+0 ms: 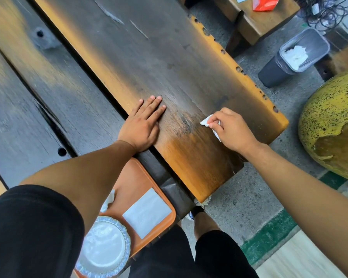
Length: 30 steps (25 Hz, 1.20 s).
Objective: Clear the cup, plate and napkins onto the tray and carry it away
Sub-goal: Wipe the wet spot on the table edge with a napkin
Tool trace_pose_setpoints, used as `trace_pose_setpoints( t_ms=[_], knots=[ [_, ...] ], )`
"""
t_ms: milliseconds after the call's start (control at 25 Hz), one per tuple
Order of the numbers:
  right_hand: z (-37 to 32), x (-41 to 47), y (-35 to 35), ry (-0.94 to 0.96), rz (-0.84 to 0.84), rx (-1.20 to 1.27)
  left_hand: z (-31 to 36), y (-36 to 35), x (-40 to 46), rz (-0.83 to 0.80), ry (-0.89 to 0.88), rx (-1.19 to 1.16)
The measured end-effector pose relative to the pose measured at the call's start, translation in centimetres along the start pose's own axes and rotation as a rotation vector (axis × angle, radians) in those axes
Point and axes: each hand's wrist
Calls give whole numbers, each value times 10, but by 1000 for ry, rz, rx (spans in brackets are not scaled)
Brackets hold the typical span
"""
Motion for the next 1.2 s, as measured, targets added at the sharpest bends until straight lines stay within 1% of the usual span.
trace_pose_setpoints(
  t_ms=[120,200,280,360,440,520,600,680,760,800,880,1000,1080,1120,1200],
  knots=[
    [2,-54,-11,-43,40,-8,1,1,1,-9,-4,-2],
    [-4,-93,-24,-43,17,-13,1,1,0,-7,1,-2],
    [-17,-130,-37,-34,-70,34,1,2,0,-6,1,-3],
    [-31,-160,-47,-7,-189,140,2,3,1,-7,1,-4],
    [-42,-174,-53,49,-240,235,3,4,1,-11,-1,-7],
    [-46,-165,-54,16,-177,266,3,5,0,-15,1,-4],
    [-45,-139,-50,-103,-27,228,3,6,0,-22,0,1],
    [-38,-111,-44,-179,119,151,3,7,0,-33,-4,0],
    [-33,-94,-45,-209,197,104,3,7,-1,-40,0,0],
    [-33,-93,-48,-216,208,88,3,7,-2,-42,2,4],
    [-37,-98,-54,-193,155,69,3,8,-1,-52,-1,9],
    [-49,-118,-59,-39,-78,125,3,7,0,-71,-6,5],
    [-57,-128,-59,7,-231,195,3,7,0,-94,-4,11],
    [-60,-131,-59,18,-284,233,4,7,0,-108,1,11],
    [-66,-136,-60,27,-335,280,4,10,2,-135,8,0]
  ],
)
Point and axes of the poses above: each hand's wrist, its own x-axis towards the middle knuckle, its own y-axis out of the back of the hand, z = x × y, and after that the axes turned 8 degrees about y, right-handed
